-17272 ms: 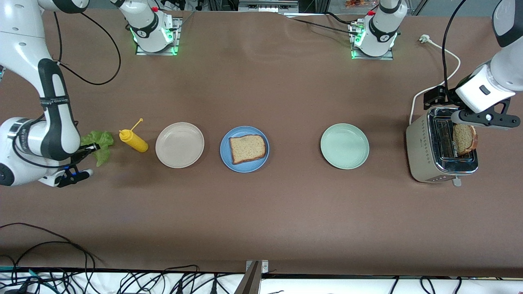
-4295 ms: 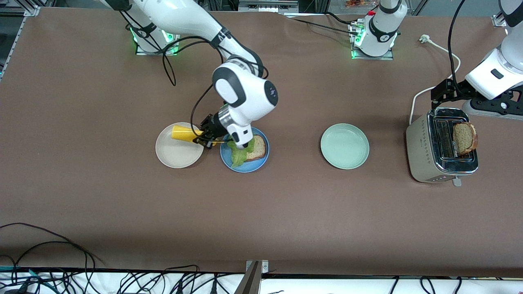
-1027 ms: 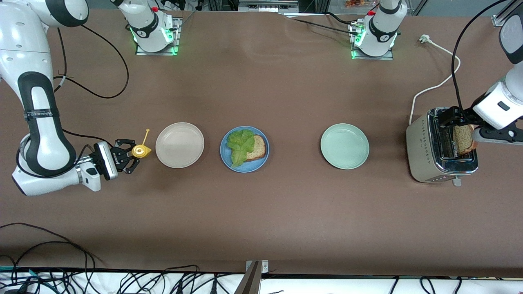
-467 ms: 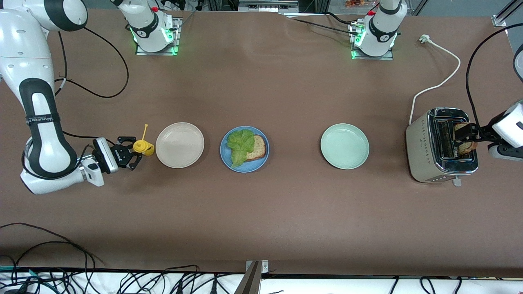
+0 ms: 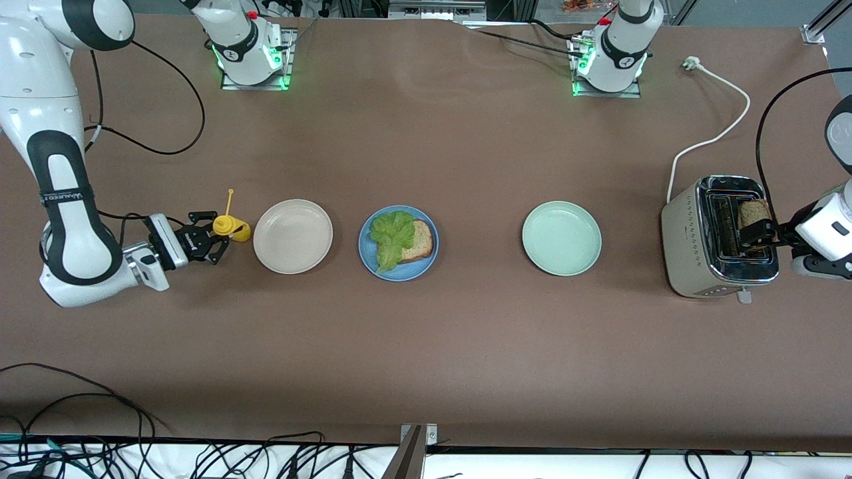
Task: Make sandwich in blue plate with both arms
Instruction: 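Set the bottle down while the left gripper lowers onto the toaster bread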
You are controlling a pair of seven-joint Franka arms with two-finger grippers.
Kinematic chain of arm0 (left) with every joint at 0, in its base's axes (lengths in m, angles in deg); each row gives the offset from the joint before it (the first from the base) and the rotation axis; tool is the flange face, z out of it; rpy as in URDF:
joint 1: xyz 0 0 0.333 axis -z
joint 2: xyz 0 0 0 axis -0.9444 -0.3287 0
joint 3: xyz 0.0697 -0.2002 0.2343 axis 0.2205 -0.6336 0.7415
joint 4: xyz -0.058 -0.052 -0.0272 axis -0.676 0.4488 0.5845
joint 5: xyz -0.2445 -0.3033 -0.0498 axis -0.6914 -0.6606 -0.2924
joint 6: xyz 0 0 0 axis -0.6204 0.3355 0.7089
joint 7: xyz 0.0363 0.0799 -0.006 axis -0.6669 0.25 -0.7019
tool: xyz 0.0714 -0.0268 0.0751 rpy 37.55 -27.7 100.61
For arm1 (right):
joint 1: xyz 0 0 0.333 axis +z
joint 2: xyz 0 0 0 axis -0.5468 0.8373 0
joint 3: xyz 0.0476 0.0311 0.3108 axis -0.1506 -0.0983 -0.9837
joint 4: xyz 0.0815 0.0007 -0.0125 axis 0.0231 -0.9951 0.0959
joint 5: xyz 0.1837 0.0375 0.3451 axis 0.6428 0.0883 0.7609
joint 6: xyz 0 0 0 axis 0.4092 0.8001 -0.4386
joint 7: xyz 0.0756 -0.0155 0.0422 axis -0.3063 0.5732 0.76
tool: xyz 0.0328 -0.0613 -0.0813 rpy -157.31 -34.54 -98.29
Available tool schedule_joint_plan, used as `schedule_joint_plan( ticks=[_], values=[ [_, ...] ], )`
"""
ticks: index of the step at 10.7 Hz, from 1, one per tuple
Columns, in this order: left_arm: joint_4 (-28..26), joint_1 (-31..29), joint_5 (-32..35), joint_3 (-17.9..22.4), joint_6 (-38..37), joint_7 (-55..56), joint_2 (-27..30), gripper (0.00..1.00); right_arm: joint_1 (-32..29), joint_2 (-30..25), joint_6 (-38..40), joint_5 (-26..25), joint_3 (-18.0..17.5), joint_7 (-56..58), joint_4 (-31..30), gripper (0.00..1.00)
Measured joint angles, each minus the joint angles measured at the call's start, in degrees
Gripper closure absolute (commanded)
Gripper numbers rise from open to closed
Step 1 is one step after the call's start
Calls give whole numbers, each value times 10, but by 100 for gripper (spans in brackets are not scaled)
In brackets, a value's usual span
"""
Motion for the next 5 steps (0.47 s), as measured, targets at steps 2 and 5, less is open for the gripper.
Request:
schedule_joint_plan(
  ticks=[2,5],
  values=[
    [0,-2,0,9,15,-16,-14,0,-5,0,0,0,0,3,-4,82],
    [-1,-9,0,11,26,-36,-30,0,-5,0,0,0,0,10,-5,2]
  ],
)
